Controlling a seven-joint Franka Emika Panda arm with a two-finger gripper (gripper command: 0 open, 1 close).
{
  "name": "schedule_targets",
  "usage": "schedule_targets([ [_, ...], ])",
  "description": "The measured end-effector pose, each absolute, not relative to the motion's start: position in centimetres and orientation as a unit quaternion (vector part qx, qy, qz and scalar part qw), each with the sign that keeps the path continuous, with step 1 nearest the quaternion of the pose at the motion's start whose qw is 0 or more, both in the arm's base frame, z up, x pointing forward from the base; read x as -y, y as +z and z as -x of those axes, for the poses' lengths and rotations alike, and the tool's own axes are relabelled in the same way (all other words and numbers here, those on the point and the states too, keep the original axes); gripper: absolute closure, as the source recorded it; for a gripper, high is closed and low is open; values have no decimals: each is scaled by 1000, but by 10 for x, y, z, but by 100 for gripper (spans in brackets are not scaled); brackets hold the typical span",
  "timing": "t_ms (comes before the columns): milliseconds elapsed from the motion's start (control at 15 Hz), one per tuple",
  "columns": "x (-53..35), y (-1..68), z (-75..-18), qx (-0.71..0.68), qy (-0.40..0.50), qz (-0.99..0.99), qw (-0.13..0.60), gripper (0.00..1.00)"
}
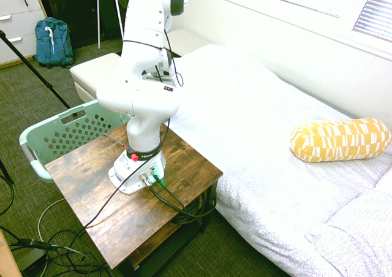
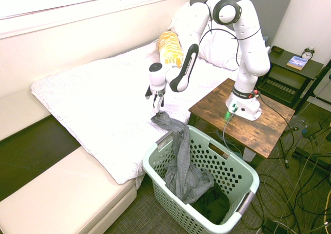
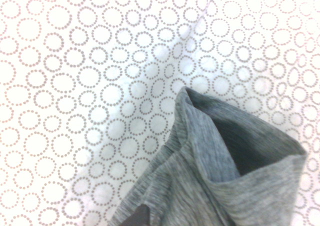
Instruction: Put my clothes in the laundry bag
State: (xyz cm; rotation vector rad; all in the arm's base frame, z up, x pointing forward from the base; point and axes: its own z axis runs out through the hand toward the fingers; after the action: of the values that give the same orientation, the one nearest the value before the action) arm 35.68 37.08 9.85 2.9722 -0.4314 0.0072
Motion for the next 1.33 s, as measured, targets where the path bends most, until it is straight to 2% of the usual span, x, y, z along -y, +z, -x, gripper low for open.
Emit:
schedule_targets([
  [400, -374, 61, -356, 128, -28, -988, 78, 0],
  [467, -375, 53, -354, 125, -28, -988, 82, 100],
  [1333, -376, 25, -343, 97, 5, -989, 110, 100],
])
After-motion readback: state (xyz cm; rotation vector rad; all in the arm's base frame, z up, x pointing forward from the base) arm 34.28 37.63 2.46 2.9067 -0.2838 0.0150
